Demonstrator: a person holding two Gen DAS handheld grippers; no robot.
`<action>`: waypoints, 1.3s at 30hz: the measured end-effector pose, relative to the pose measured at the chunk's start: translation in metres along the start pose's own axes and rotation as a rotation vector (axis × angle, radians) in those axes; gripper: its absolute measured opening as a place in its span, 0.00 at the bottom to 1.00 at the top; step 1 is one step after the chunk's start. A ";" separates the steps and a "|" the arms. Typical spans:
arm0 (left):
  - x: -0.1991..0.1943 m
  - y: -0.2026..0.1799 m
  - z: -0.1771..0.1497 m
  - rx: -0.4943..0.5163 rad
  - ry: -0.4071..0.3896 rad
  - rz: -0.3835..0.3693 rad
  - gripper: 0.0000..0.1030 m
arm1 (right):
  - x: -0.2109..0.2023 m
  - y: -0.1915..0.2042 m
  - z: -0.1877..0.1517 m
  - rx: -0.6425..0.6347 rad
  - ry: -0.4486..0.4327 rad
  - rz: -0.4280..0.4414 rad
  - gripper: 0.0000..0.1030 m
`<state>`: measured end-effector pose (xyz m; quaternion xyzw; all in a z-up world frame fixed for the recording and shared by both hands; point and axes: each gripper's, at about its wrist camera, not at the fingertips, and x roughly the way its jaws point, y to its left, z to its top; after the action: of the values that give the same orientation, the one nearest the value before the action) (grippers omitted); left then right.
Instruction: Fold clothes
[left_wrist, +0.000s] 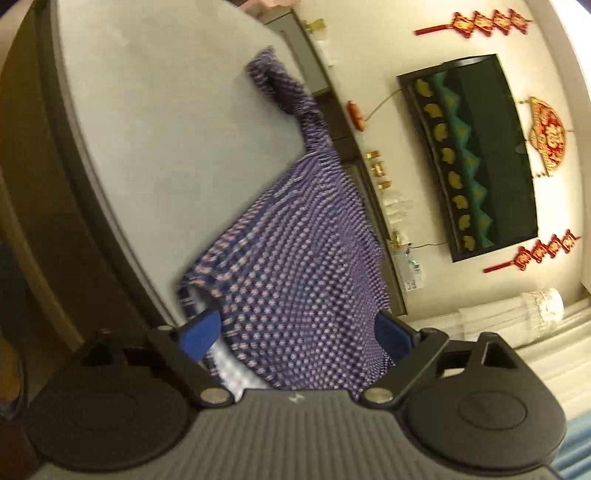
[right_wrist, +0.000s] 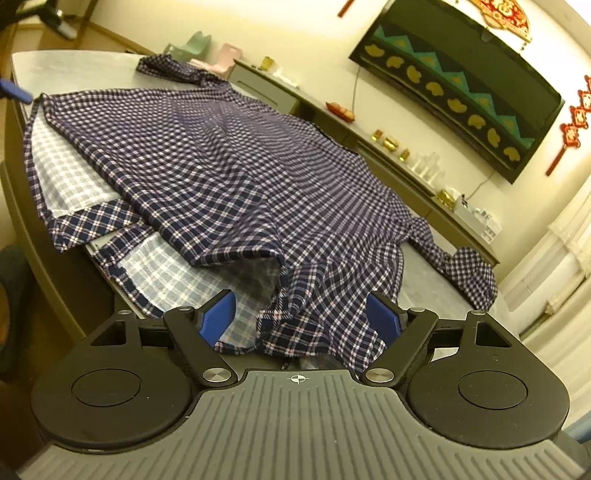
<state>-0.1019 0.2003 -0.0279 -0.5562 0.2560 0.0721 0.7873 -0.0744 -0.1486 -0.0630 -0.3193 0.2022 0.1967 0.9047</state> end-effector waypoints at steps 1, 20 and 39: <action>0.002 -0.002 0.000 0.006 -0.001 0.003 0.93 | 0.000 0.000 0.000 0.001 -0.001 0.001 0.77; 0.018 0.006 0.039 0.064 -0.125 -0.013 0.07 | 0.008 -0.016 -0.012 0.087 0.107 -0.068 0.75; 0.002 0.034 0.056 -0.015 -0.151 0.028 0.06 | -0.018 -0.038 -0.023 0.234 0.013 0.032 0.43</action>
<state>-0.0954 0.2632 -0.0435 -0.5513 0.2029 0.1266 0.7993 -0.0771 -0.1948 -0.0514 -0.2097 0.2344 0.1840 0.9313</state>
